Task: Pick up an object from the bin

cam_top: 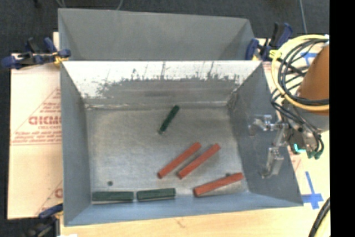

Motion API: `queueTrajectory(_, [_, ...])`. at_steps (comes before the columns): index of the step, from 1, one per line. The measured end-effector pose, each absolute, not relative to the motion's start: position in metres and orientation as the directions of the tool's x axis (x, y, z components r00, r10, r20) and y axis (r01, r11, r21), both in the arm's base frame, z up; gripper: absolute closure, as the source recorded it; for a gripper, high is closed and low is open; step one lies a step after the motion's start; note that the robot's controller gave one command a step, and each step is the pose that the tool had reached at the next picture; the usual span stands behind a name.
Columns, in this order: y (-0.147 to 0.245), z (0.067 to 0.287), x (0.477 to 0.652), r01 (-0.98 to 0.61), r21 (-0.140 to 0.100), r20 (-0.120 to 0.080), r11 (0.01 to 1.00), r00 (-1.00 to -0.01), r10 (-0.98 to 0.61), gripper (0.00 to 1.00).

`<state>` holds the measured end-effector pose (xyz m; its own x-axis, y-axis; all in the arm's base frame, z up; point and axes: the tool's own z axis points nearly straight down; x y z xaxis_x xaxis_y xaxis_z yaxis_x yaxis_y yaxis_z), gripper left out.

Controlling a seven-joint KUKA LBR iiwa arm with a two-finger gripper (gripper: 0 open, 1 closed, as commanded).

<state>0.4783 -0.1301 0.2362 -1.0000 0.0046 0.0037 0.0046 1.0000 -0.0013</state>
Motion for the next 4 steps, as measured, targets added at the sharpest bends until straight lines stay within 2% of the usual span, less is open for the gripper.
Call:
queueTrajectory(1, [-0.120, 0.091, 0.472, 0.074, -0.001, 0.001, 0.997, -0.997, 0.074, 0.00])
queueTrajectory(2, [-0.115, 0.071, 0.480, 0.115, -0.001, -0.011, 0.993, -0.993, 0.115, 0.00])
queueTrajectory(3, [-0.116, 0.071, 0.477, 0.110, -0.004, -0.006, 0.994, -0.994, 0.110, 1.00])
queueTrajectory(4, [-0.067, 0.272, 0.485, 0.100, 0.001, -0.012, 0.995, -0.995, 0.100, 1.00])
